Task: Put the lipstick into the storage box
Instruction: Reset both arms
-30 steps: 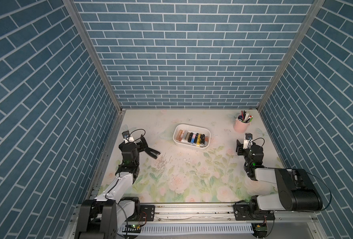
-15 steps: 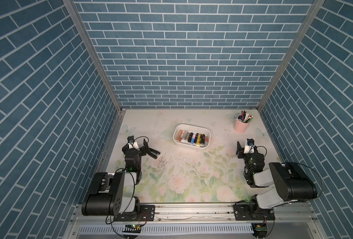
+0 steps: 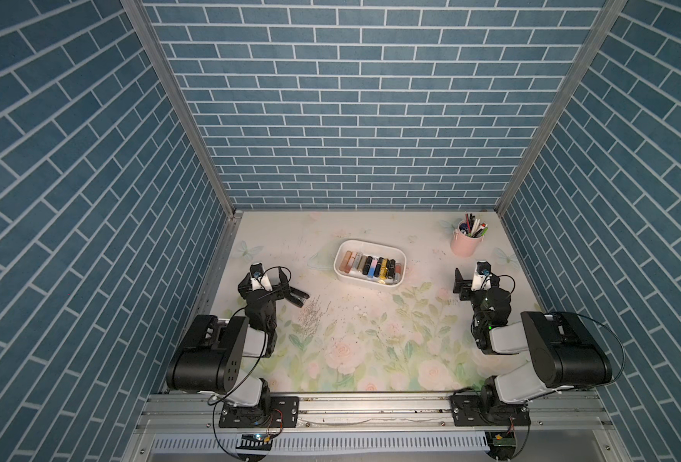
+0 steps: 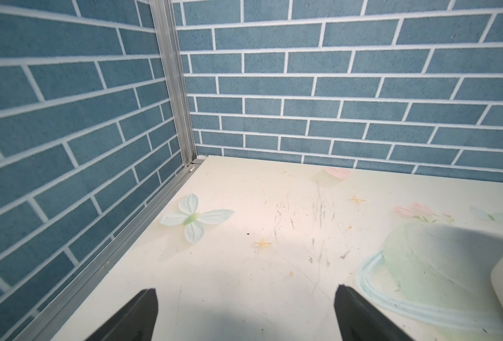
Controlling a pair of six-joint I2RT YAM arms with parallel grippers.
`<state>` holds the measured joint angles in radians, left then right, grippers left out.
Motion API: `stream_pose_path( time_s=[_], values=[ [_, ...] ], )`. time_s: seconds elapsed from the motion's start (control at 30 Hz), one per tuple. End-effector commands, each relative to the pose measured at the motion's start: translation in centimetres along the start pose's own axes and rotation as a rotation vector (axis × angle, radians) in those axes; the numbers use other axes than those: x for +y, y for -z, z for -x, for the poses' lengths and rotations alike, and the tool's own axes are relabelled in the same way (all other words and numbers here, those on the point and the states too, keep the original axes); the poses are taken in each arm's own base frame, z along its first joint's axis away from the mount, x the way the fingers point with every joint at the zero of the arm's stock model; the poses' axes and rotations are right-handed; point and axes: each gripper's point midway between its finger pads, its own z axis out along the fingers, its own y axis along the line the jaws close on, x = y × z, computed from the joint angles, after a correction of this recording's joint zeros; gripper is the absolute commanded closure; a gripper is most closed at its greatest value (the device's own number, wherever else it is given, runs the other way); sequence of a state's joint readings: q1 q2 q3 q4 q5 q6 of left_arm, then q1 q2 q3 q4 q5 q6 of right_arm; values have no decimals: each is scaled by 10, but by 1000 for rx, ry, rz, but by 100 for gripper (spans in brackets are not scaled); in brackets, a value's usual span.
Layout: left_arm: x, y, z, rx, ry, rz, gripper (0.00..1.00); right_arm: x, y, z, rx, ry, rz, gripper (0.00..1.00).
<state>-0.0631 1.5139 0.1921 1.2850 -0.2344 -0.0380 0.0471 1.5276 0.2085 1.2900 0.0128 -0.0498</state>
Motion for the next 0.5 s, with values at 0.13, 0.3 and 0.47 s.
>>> stream_pose_path(
  time_s=[0.13,0.3,0.47],
  values=[
    [3,-2,7,-21,14,15,0,1,-4,1,3,-9,13,0],
    [2,-2,7,-22,12,13,0,1,-3,1,0,-8,12,0],
    [2,-2,7,-24,12,14,0,0,-3,1,-2,-7,8,0]
  ],
)
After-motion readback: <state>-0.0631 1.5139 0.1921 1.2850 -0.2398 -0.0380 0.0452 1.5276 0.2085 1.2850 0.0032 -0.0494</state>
